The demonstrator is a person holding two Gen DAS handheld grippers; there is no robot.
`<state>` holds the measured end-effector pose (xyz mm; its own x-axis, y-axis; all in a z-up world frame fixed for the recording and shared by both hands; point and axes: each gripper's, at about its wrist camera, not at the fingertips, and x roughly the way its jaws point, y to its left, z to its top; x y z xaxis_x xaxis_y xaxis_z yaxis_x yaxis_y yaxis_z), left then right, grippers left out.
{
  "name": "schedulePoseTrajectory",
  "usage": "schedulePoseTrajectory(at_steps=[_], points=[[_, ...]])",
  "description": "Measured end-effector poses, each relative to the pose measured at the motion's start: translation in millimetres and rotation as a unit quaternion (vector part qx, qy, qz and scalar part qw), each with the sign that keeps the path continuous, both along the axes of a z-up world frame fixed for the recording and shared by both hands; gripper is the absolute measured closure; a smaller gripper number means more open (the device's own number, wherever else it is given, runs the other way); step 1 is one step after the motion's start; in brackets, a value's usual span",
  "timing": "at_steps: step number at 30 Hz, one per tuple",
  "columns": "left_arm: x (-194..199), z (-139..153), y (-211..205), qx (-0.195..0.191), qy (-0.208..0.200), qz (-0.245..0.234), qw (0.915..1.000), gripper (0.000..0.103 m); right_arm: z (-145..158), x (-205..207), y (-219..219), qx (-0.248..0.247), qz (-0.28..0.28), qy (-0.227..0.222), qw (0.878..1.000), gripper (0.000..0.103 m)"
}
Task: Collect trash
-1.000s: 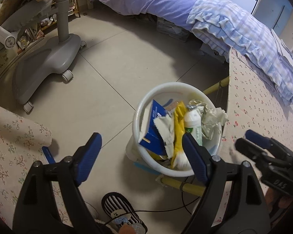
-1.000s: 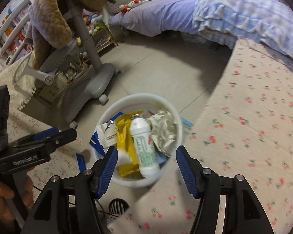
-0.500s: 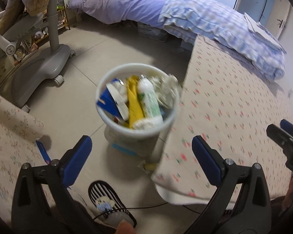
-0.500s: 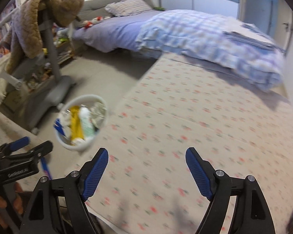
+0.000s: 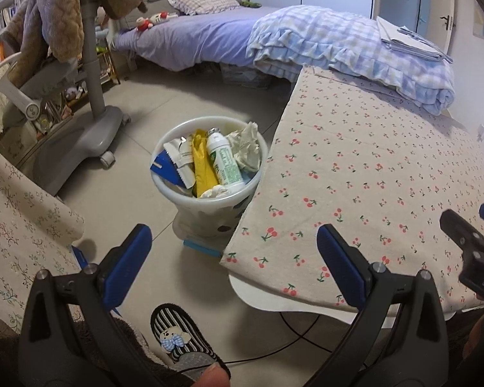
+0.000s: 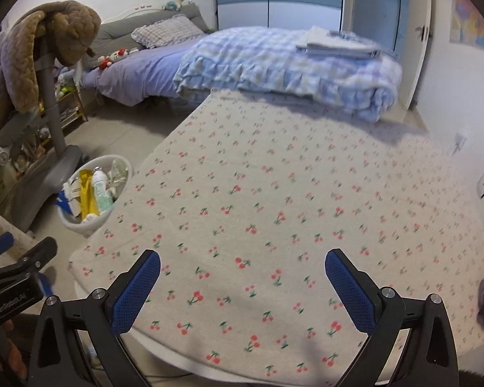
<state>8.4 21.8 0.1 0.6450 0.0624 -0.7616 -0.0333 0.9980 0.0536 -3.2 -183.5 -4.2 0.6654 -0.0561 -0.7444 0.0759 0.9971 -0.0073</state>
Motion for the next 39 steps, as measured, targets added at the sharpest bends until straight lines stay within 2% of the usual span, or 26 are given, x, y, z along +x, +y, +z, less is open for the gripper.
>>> schedulePoseTrajectory(at_steps=[4, 24, 39], points=[[-2.3, 1.5, -2.7, -0.002, -0.008, 0.002, 1.0000, 0.001, 3.0, -1.0, 2.3, -0.008, -0.002, -0.018, 1.000, 0.000], [-3.8, -1.0, -4.4, -0.006, -0.008, 0.005, 0.9999, 0.001, -3.9, 7.7, 5.5, 0.025, -0.001, -0.001, 1.000, 0.000], [-3.7, 1.6, -5.4, -0.008, -0.012, 0.006, 0.9999, 0.001, -2.2, 4.9, 4.9, 0.024, -0.004, -0.005, 1.000, 0.000]])
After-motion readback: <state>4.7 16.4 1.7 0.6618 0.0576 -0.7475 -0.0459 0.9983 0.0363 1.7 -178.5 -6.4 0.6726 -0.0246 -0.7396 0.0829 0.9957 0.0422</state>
